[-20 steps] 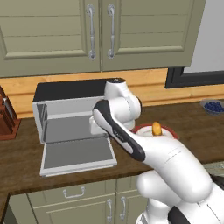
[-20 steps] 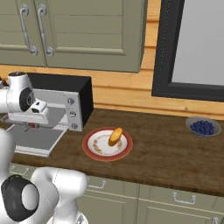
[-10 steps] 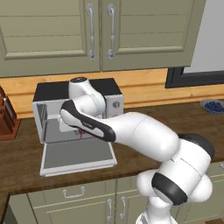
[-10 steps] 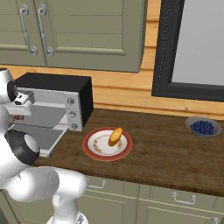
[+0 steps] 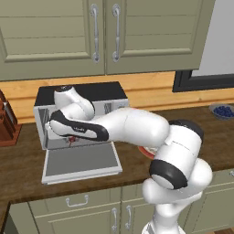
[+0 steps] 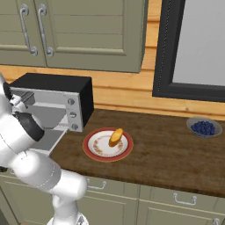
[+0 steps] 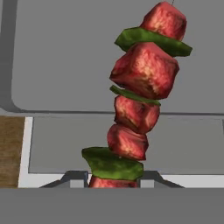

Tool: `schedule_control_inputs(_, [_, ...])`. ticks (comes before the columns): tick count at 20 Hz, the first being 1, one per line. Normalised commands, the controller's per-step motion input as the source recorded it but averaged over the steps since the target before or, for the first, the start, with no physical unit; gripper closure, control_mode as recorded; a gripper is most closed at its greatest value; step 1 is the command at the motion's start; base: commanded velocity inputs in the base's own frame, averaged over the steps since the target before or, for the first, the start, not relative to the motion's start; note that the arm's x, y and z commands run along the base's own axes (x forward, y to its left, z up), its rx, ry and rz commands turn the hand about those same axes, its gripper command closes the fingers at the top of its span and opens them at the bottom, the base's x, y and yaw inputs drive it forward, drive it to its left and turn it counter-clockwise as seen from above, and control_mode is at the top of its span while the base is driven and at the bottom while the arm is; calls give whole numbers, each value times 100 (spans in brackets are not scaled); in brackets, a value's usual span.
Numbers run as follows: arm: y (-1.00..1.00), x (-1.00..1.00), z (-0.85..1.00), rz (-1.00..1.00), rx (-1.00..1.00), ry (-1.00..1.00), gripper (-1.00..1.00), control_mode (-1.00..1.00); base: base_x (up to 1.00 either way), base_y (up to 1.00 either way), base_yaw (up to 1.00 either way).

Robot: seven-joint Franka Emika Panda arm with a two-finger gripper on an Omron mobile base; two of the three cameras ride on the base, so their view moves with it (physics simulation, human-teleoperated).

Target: Pick up the kebab skewer and baguette bread, and place them inside the toaster oven. Close the toaster oven door and start by setting the timer.

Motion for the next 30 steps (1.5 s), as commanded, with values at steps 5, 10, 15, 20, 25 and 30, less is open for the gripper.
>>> schedule_control_inputs(5, [5,17,-14,-5,0,-4,100,-100,0,0,0])
schedule_control_inputs(10, [1,25,-25,-3,0,0,100,-100,0,0,0])
schedule_control_inputs(15, [2,27,-18,-2,1,-1,100,-100,0,0,0])
schedule_control_inputs(20, [6,19,-14,-2,1,-3,100,-100,0,0,0])
schedule_control_inputs(25, [9,30,-11,-3,1,-4,100,-100,0,0,0])
schedule_control_inputs(30, [8,15,-12,-4,2,-1,100,-100,0,0,0])
